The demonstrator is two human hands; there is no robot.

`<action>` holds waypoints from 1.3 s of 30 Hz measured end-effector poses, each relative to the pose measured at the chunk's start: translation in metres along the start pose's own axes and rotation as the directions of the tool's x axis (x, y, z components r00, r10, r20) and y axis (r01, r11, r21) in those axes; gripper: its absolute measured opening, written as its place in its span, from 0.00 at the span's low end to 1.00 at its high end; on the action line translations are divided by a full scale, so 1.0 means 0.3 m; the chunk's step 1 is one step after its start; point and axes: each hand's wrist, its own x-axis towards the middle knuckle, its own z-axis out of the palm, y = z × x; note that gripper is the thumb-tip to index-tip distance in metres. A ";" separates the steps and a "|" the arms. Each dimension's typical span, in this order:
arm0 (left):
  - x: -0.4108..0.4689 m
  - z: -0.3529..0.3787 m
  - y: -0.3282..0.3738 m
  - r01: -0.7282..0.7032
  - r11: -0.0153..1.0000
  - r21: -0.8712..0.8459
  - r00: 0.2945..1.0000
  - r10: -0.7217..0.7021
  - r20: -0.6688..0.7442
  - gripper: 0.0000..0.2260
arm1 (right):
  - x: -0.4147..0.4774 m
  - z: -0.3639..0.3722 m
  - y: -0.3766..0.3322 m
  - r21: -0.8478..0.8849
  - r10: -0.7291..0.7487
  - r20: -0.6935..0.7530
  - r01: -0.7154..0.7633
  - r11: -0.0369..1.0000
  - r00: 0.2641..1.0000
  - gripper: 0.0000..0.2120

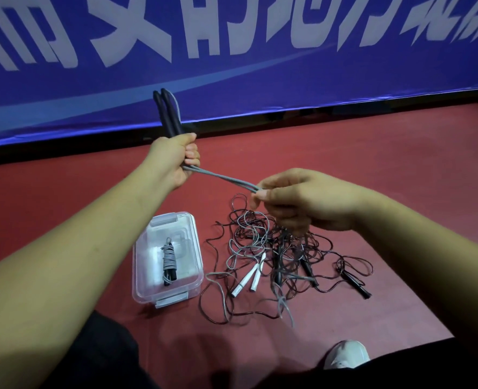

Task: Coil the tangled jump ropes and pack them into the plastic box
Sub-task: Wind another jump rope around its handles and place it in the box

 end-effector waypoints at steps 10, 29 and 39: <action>-0.019 0.024 -0.094 -0.038 0.855 0.518 0.998 0.061 -0.029 0.05 | -0.049 -0.075 -0.062 -0.281 -0.202 -0.262 0.126 0.951 0.944 0.11; -0.186 0.087 -0.115 0.247 0.719 0.649 0.668 -0.612 0.424 0.12 | -0.088 -0.295 0.022 -0.212 -0.080 -0.529 -0.040 0.976 0.845 0.12; -0.192 0.087 -0.200 -0.275 0.194 0.942 0.834 -0.439 0.334 0.13 | -0.074 -0.258 0.001 -0.507 -0.191 -0.480 -0.093 0.857 0.856 0.11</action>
